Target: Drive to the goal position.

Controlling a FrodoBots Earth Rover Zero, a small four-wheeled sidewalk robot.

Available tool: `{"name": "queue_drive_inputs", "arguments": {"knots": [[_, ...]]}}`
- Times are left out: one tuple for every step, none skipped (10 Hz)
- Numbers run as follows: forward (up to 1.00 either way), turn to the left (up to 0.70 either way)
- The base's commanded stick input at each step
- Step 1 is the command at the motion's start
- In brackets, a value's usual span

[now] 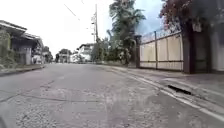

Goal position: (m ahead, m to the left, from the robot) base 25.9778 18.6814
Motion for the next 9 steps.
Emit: {"name": "queue_drive_inputs", "arguments": {"knots": [[1.0,0.0],[1.0,0.0],[1.0,0.05],[1.0,0.4],[1.0,0.4],[1.0,0.25],[1.0,0.05],[1.0,0.0],[1.0,0.0]]}}
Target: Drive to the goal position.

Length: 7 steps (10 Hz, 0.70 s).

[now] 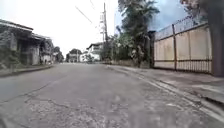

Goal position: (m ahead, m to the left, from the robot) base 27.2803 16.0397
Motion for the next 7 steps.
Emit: {"name": "queue_drive_inputs", "arguments": {"knots": [[1.0,0.0],[1.0,0.0],[1.0,0.0],[1.0,0.0],[1.0,0.0],[1.0,0.0],[1.0,0.0]]}}
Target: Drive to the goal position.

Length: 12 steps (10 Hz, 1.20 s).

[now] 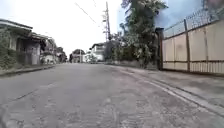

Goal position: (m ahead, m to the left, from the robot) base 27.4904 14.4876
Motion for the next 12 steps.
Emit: {"name": "queue_drive_inputs", "arguments": {"knots": [[1.0,0.0],[1.0,0.0],[1.0,0.0],[1.0,0.0],[1.0,0.0],[1.0,0.0],[1.0,0.0],[1.0,0.0],[1.0,0.0],[1.0,0.0],[1.0,0.0],[1.0,0.03]]}}
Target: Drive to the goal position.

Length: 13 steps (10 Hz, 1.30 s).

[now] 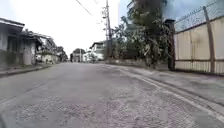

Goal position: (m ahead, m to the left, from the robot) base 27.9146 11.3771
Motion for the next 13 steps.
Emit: {"name": "queue_drive_inputs", "arguments": {"knots": [[1.0,0.18],[1.0,0.38],[1.0,0.39],[1.0,0.28],[1.0,0.17],[1.0,0.06],[1.0,0.1],[1.0,0.02],[1.0,0.0],[1.0,0.0],[1.0,0.0],[1.0,0.0],[1.0,0.0]]}}
